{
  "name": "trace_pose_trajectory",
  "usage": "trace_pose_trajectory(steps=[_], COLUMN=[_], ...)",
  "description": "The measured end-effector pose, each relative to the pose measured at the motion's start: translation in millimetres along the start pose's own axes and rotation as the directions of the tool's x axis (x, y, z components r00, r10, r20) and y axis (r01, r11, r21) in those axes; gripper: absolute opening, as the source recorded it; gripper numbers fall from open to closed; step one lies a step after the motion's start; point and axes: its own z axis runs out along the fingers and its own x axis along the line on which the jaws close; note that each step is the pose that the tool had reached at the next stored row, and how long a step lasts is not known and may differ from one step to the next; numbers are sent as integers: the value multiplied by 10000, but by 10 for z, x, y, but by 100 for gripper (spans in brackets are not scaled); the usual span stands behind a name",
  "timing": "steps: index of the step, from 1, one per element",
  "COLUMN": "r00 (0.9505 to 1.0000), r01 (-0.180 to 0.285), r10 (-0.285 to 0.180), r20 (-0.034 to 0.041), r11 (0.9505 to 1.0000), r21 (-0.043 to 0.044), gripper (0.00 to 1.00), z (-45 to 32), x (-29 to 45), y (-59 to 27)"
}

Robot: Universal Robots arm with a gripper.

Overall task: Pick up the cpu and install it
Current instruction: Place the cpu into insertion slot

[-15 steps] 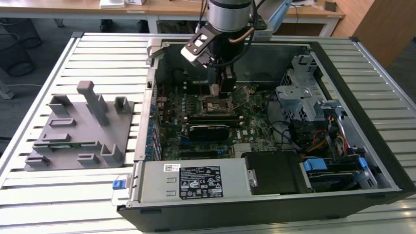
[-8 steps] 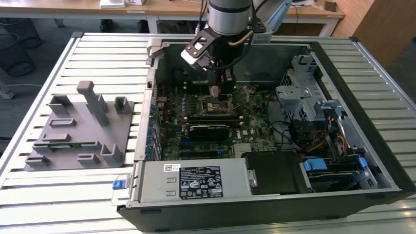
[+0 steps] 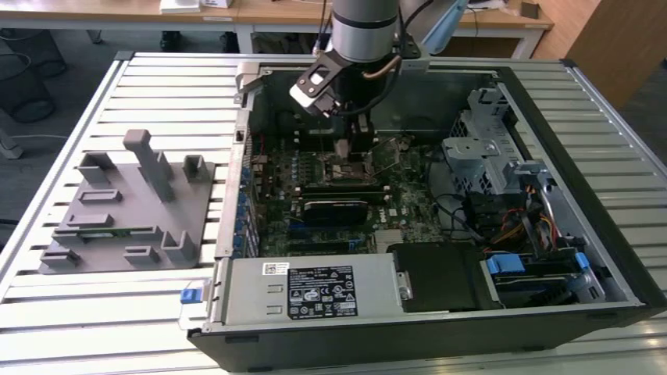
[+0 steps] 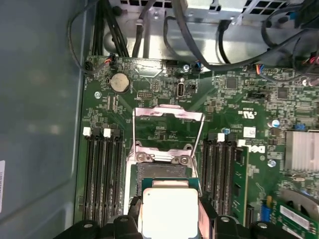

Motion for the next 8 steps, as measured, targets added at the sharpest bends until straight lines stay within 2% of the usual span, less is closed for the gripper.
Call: trace_pose_trajectory(steps=[8], r00=[9998], r01=[-207], r10=[207], r20=[-6], r11=[9998], r21=[2], gripper=[53], z=[138], x=[13], y=[-22])
